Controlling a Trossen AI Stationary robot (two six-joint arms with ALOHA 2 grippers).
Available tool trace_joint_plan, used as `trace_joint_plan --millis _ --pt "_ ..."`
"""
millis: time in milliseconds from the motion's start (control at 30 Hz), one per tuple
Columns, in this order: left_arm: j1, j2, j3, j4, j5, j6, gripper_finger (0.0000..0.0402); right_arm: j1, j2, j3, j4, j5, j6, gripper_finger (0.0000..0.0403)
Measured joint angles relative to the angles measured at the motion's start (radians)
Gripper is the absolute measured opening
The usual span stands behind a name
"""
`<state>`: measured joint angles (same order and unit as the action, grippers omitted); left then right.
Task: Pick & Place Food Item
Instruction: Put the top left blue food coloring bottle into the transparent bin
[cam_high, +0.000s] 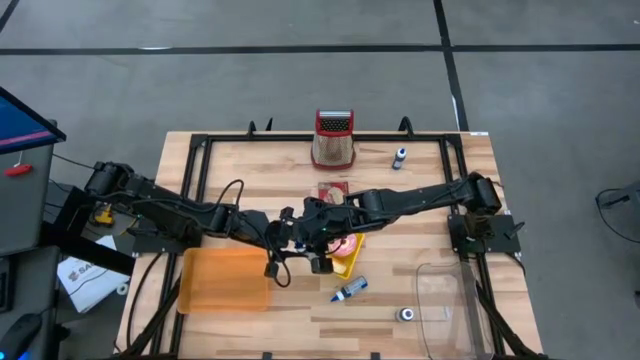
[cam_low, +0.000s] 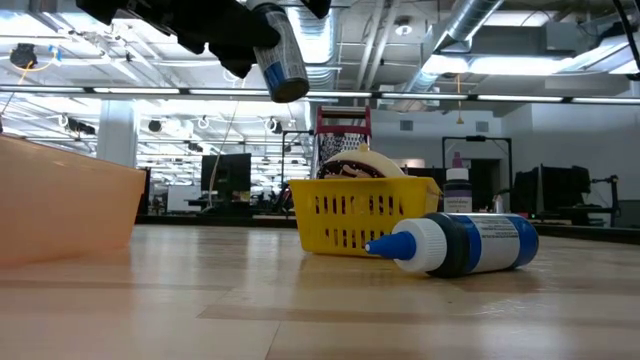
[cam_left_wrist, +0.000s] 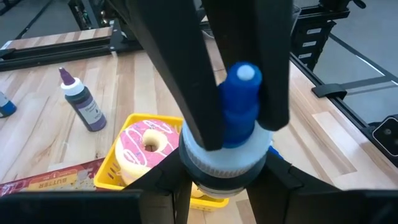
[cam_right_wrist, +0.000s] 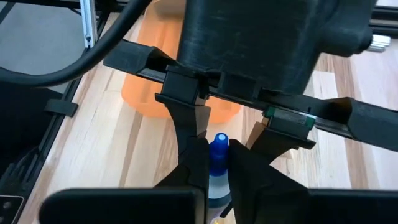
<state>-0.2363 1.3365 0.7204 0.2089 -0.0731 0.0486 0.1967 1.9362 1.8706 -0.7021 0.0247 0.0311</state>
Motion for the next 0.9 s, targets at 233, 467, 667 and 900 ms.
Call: trace_joint_plan --millis 233,467,667,900 --pt "0.0 0.0 0.0 -0.003 -0.001 0.019 0.0123 0.001 0.0 0.0 -0.002 0.001 -0.002 0.0025" --pt "0.0 -0.063 0.0 -0.114 -0.03 0.025 0.0176 0.003 -0.001 0.0 -0.034 0.006 0.0 0.0024" --pt "0.0 -0.191 0.0 -0.284 -0.138 0.024 0.0225 -0.004 -0.012 -0.002 -0.084 0.036 0.019 0.0025" --pt "0.0 -0.314 0.0 -0.449 -0.28 0.005 0.0253 0.003 -0.083 -0.001 -0.258 0.206 0.134 0.0026"
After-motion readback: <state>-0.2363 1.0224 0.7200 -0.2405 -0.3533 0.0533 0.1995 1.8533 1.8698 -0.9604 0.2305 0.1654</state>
